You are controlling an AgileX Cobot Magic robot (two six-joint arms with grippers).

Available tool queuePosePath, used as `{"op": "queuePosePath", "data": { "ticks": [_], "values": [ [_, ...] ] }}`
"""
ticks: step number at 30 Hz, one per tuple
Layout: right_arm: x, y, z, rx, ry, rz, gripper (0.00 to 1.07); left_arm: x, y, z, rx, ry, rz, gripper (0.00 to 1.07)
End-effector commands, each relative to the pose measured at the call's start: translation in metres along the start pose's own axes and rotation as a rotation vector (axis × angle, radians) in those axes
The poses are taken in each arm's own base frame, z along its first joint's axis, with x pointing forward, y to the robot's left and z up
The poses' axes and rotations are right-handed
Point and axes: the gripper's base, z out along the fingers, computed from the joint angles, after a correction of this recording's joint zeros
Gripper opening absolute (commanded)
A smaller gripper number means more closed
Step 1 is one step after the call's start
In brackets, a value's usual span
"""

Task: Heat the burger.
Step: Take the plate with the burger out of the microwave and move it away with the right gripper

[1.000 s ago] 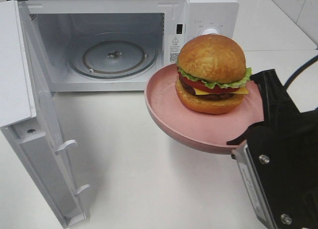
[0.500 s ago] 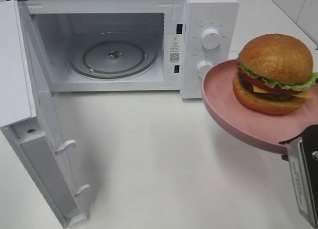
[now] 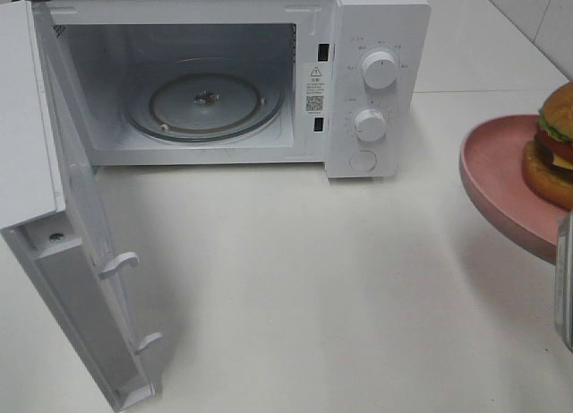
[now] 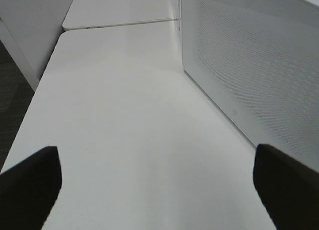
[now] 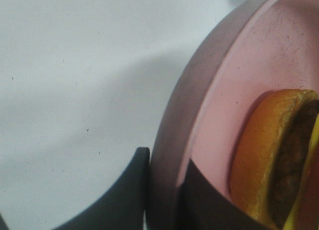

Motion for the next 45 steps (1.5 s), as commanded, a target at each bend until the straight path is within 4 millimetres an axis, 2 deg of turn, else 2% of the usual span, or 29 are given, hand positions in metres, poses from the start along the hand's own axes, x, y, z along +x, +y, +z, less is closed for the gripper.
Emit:
{"op": "queuePosePath", "data": {
  "ticks": [1, 9, 13, 19, 24, 26, 34, 45],
  "values": [
    [0.006, -0.006, -0.003, 0.053, 0.044, 0.011, 0.0, 0.001, 0.0, -0.002, -0.005, -0.026, -0.005, 1.0],
    [0.015, -0.005, -0.003, 0.053, 0.148, 0.141, 0.0, 0.001, 0.0, -0.002, -0.005, -0.026, -0.005, 1.0],
    [0.018, -0.005, -0.004, 0.071, 0.184, 0.26, 0.0, 0.001, 0.0, -0.002, -0.005, -0.026, -0.005, 1.0],
    [0.016, -0.003, 0.004, 0.059, 0.285, 0.289, 0.0, 0.001, 0.0, -0.002, -0.005, -0.026, -0.005, 1.0],
    [0.008, -0.003, 0.011, 0.061, 0.336, 0.342, 0.0, 0.001, 0.0, -0.002, -0.005, -0.026, -0.005, 1.0],
    [-0.004, -0.009, 0.018, 0.098, 0.368, 0.455, 0.0, 0.001, 0.0, -0.002, -0.005, -0.026, -0.005, 1.0],
    [-0.027, -0.014, 0.037, 0.179, 0.482, 0.664, 0.01, 0.001, 0.0, -0.002, -0.005, -0.026, -0.005, 1.0],
    [-0.052, -0.012, 0.064, 0.229, 0.575, 0.777, 0.02, 0.001, 0.0, -0.002, -0.005, -0.026, -0.005, 1.0]
  ]
}}
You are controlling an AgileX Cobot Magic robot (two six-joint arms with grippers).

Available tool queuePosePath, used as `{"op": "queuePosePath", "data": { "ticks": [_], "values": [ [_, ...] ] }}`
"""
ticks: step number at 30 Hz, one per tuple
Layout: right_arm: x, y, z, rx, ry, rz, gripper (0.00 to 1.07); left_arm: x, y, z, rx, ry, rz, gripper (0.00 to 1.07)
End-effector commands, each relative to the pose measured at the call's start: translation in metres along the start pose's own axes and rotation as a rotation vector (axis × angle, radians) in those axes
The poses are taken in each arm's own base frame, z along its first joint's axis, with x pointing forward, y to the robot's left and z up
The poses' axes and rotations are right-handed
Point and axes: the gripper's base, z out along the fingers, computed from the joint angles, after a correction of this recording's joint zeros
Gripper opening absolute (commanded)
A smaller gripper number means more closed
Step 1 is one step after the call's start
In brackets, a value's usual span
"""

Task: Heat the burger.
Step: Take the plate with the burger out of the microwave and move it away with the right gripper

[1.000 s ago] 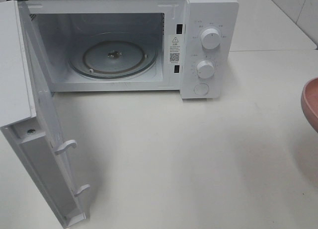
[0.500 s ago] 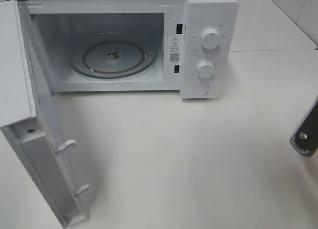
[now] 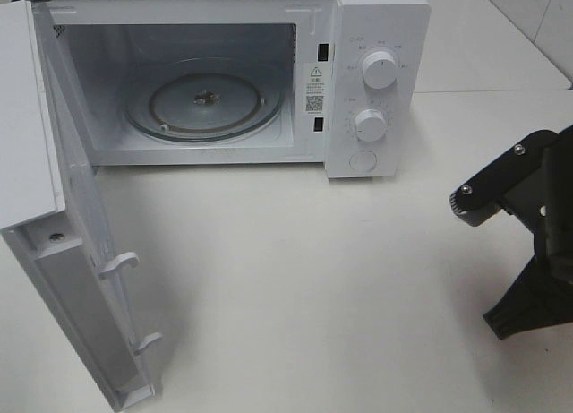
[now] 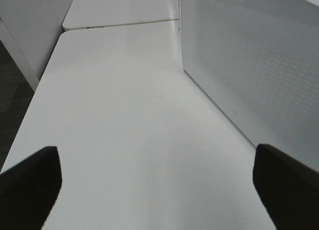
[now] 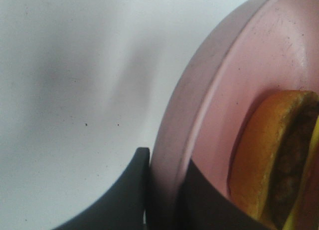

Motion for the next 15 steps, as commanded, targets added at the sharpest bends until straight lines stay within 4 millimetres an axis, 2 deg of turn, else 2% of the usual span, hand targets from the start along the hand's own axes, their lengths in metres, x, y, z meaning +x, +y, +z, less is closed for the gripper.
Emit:
{"op": "queuePosePath", "data": {
  "ticks": [1, 11, 15],
  "values": [
    [-0.006, -0.002, 0.002, 0.082, -0.002, 0.027, 0.02, 0.001, 0.0, -0.002, -0.005, -0.026, -0.005, 1.0],
    [-0.01, 0.022, 0.022, 0.135, 0.073, 0.024, 0.02, 0.001, 0.0, -0.002, -0.005, -0.026, -0.005, 1.0],
    [-0.013, 0.029, 0.037, 0.113, 0.114, 0.046, 0.02, 0.001, 0.0, -0.002, -0.005, -0.026, -0.005, 1.0]
  ]
}}
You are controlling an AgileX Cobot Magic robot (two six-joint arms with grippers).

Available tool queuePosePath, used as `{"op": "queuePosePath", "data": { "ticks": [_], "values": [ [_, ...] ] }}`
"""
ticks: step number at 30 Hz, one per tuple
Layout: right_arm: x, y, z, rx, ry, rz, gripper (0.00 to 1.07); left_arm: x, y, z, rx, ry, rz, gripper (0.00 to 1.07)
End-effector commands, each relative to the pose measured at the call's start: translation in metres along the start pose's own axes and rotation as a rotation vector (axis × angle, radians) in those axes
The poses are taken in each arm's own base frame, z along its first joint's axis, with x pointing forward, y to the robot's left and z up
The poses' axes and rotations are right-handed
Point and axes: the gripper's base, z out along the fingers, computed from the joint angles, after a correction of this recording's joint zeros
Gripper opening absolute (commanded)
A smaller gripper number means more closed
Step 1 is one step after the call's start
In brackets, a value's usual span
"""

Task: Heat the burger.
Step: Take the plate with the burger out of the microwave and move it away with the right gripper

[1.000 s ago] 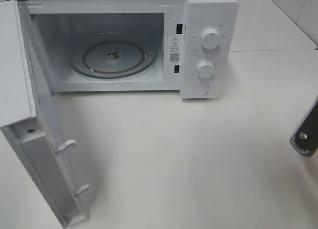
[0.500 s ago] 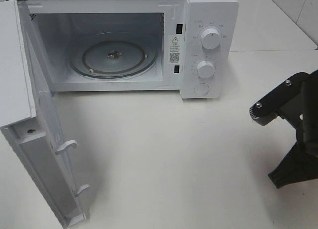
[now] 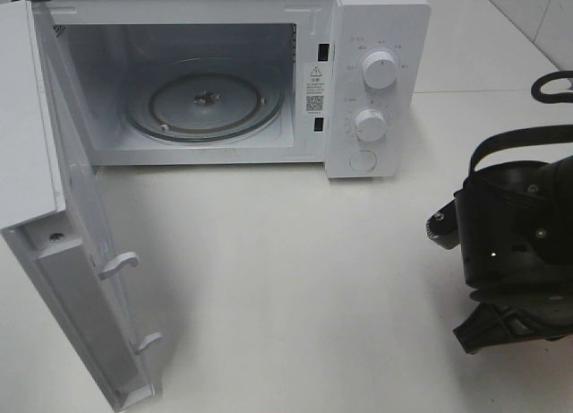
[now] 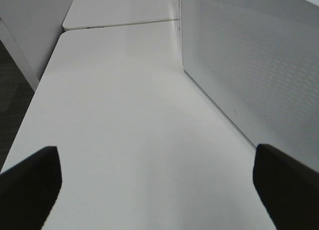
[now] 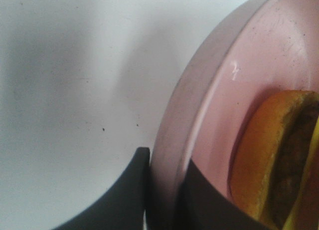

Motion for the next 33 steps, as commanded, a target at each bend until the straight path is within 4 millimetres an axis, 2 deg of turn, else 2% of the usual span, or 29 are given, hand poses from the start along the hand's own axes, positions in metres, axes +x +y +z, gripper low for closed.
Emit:
{"op": "queuePosePath", "data": {
  "ticks": [1, 6, 11, 15, 17, 19, 22, 23, 24, 26, 29, 32, 33],
  "values": [
    [-0.004, -0.004, 0.007, 0.062, 0.011, 0.006, 0.02, 0.001, 0.0, -0.002, -0.005, -0.026, -0.005, 1.0],
    [-0.008, -0.001, 0.028, 0.062, 0.071, 0.004, 0.04, 0.001, 0.0, -0.002, -0.005, -0.026, -0.005, 1.0],
    [-0.008, 0.001, 0.035, 0.062, 0.089, 0.012, 0.06, 0.001, 0.0, -0.002, -0.005, -0.026, -0.005, 1.0],
    [-0.008, 0.007, 0.042, 0.047, 0.112, 0.001, 0.11, 0.001, 0.0, -0.002, -0.005, -0.026, -0.005, 1.0],
    [-0.008, 0.008, 0.042, 0.04, 0.108, 0.003, 0.13, 0.001, 0.0, -0.002, -0.005, -0.026, -0.005, 1.0],
    [-0.008, 0.009, 0.042, 0.021, 0.115, 0.013, 0.23, 0.001, 0.0, -0.002, -0.005, -0.026, -0.005, 1.0],
    [-0.007, 0.009, 0.042, 0.019, 0.117, 0.015, 0.27, 0.001, 0.0, -0.002, -0.005, -0.026, -0.005, 1.0],
    [-0.007, 0.01, 0.041, 0.018, 0.118, 0.015, 0.35, 0.001, 0.0, -0.002, -0.005, -0.026, -0.005, 1.0],
    [-0.007, 0.01, 0.041, 0.018, 0.118, 0.015, 0.35, 0.001, 0.0, -0.002, -0.005, -0.026, -0.005, 1.0],
    [-0.007, 0.009, 0.041, 0.015, 0.117, 0.02, 0.45, 0.001, 0.0, -0.002, -0.005, -0.026, -0.005, 1.0],
    [-0.009, 0.005, 0.033, -0.018, 0.111, 0.06, 0.51, 0.001, 0.0, -0.002, -0.005, -0.026, -0.005, 1.0],
    [-0.011, 0.003, 0.029, -0.034, 0.105, 0.074, 0.51, 0.001, 0.0, -0.002, -0.005, -0.026, -0.005, 1.0],
    [-0.014, -0.002, 0.021, -0.069, 0.09, 0.102, 0.51, 0.001, 0.0, -0.002, -0.005, -0.026, -0.005, 1.0]
  ]
}}
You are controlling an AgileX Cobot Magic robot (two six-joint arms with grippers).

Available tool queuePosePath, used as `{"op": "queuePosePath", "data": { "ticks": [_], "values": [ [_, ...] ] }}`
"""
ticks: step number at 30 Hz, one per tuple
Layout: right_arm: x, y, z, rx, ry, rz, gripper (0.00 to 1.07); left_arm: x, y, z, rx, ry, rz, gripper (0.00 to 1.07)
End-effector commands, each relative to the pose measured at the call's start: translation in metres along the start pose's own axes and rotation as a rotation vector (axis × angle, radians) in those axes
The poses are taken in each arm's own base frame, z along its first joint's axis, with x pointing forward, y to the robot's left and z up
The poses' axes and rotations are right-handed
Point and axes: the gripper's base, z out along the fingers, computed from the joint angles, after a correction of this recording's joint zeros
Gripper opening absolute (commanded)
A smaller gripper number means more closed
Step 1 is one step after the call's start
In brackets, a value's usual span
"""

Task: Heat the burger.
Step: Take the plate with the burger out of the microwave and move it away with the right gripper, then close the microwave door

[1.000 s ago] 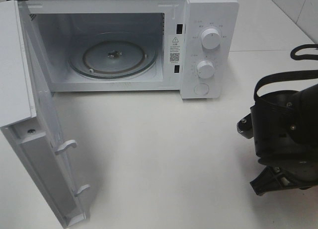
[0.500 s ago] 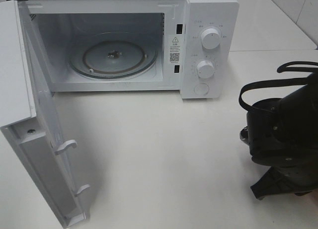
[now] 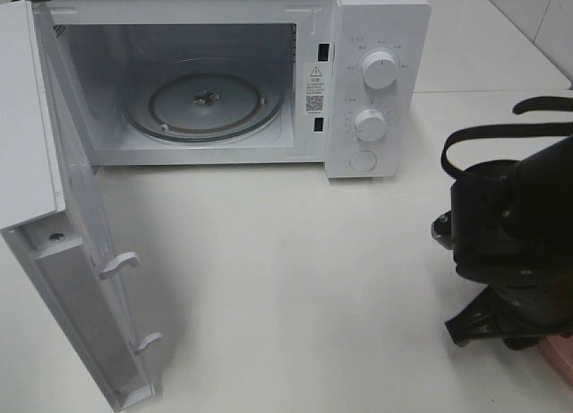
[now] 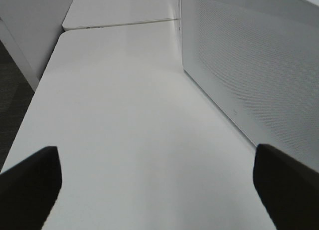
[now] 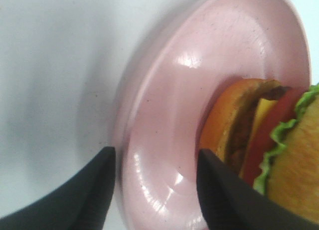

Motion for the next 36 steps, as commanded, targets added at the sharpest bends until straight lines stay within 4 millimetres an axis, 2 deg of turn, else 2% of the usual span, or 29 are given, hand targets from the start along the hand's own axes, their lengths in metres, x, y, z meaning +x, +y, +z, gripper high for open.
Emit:
{"op": "queuePosePath", "data": {
  "ticks": [1, 2, 3, 5, 6, 7, 8, 14, 16, 22, 26, 30, 31, 36],
  "values": [
    [-0.006, -0.012, -0.02, -0.062, -0.026, 0.038, 0.51, 0.001, 0.0, -0.002, -0.005, -0.026, -0.005, 1.0],
    [-0.006, -0.012, -0.02, -0.062, -0.026, 0.038, 0.51, 0.001, 0.0, -0.002, -0.005, -0.026, -0.005, 1.0],
    [-0.008, -0.018, -0.03, -0.106, -0.043, 0.05, 0.51, 0.001, 0.0, -0.002, -0.005, -0.026, -0.005, 1.0],
    [-0.008, -0.021, -0.036, -0.131, -0.051, 0.055, 0.51, 0.001, 0.0, -0.002, -0.005, -0.026, -0.005, 1.0],
    [-0.008, -0.028, -0.047, -0.186, -0.07, 0.069, 0.51, 0.001, 0.0, -0.002, -0.005, -0.026, -0.005, 1.0],
    [-0.008, -0.028, -0.047, -0.186, -0.07, 0.069, 0.51, 0.001, 0.0, -0.002, -0.005, -0.026, -0.005, 1.0],
    [-0.006, -0.034, -0.057, -0.237, -0.083, 0.069, 0.51, 0.001, 0.0, -0.002, -0.005, -0.026, -0.005, 1.0],
    [0.004, -0.049, -0.08, -0.381, -0.111, 0.056, 0.51, 0.001, 0.0, -0.002, -0.005, -0.026, -0.005, 1.0],
    [0.012, -0.058, -0.092, -0.462, -0.132, 0.023, 0.51, 0.001, 0.0, -0.002, -0.005, -0.026, -0.005, 1.0],
    [0.029, -0.075, -0.111, -0.596, -0.19, 0.003, 0.51, 0.001, 0.0, -0.002, -0.005, -0.026, -0.005, 1.0],
    [0.047, -0.094, -0.128, -0.719, -0.268, 0.009, 0.51, 0.001, 0.0, -0.002, -0.005, -0.026, -0.005, 1.0],
    [0.058, -0.107, -0.134, -0.755, -0.317, 0.019, 0.51, 0.001, 0.0, -0.002, -0.005, -0.026, -0.005, 1.0],
    [0.068, -0.117, -0.137, -0.763, -0.342, 0.034, 0.51, 0.001, 0.0, -0.002, -0.005, -0.026, -0.005, 1.0],
    [0.088, -0.136, -0.14, -0.782, -0.407, 0.036, 0.53, 0.001, 0.0, -0.002, -0.005, -0.026, -0.005, 1.0]
  ]
}}
